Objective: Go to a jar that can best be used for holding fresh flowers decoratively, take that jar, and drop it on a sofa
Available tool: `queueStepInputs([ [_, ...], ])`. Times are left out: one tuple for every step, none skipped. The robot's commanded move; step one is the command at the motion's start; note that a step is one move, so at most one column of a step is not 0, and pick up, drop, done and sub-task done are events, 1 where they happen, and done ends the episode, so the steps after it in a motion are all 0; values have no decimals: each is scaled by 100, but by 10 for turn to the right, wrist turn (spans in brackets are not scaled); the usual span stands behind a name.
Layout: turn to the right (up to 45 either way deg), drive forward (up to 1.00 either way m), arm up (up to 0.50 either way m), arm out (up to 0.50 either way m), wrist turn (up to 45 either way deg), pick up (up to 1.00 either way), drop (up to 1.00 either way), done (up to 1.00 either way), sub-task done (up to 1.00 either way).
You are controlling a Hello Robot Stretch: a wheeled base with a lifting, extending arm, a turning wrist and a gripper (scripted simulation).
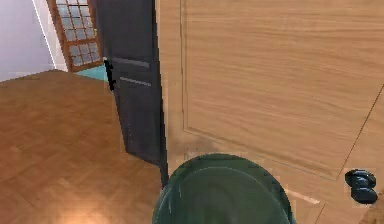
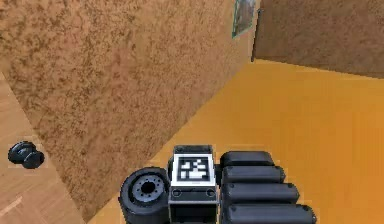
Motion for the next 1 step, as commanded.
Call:
queueStepInputs([
  [-330, 0, 0, 0, 0, 0, 0, 0, 0],
])
